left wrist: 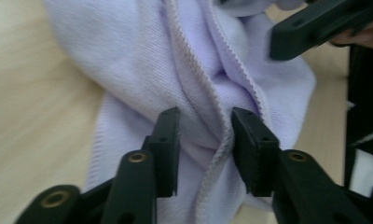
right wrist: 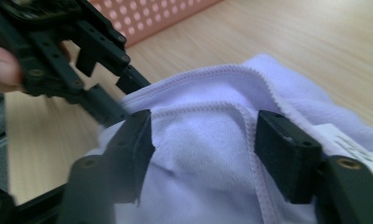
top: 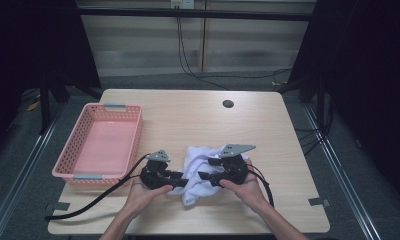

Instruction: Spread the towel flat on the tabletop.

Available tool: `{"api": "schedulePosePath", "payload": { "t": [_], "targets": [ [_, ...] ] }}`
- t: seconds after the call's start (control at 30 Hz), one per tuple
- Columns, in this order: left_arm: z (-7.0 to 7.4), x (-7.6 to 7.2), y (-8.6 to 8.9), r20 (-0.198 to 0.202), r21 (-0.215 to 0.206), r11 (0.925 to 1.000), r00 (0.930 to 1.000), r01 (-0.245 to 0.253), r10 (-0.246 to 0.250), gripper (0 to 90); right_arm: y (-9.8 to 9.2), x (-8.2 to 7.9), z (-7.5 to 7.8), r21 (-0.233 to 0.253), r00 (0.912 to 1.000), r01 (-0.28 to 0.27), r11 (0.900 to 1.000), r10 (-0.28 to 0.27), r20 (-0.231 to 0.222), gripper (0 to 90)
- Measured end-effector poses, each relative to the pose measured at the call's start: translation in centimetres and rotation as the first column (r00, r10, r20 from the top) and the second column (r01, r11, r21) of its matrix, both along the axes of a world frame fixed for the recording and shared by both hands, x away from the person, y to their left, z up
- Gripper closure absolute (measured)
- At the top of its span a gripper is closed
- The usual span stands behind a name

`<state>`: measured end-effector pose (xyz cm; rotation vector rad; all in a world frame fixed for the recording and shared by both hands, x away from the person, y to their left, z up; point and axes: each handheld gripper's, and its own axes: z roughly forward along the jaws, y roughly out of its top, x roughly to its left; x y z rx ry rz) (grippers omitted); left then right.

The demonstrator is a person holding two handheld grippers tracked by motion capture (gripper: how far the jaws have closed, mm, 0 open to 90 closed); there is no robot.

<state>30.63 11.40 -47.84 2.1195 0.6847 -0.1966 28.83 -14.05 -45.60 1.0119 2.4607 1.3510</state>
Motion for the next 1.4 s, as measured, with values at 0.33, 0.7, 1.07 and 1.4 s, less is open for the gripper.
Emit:
{"api": "schedulePosePath", "payload": {
  "t": [0.33, 0.7, 1.07, 1.4],
  "targets": [
    [-0.5, -0.9, -2.4, -0.004, 0.018, 0.9985, 0.9986, 0.052, -0.052, 85.5, 0.0, 0.4, -2.4, -0.08, 0.9994, 0.036, 0.996, -0.036, 0.001, 49.7],
    [3.9, 0.0, -0.2, 0.061, -0.181, 0.9826, 0.9967, -0.042, 0.054, 88.5, -3.0, 0.4, 1.1, 0.077, 0.9937, 0.103, 0.992, -0.106, 0.037, 73.5],
    [8.0, 0.9, 4.1, 0.133, -0.257, 0.9522, 0.97, -0.165, 0.204, 88.8, -8.3, 0.8, 4.2, 0.134, 0.9704, 0.213, 0.968, -0.225, 0.088, 85.3],
    [11.7, -0.4, 10.1, 0.189, -0.351, 0.8895, 0.9085, -0.292, 0.373, 88.9, -14.8, 4.1, 10.9, 0.208, 0.906, 0.351, 0.913, -0.387, 0.172, 85.6]
  ]
}}
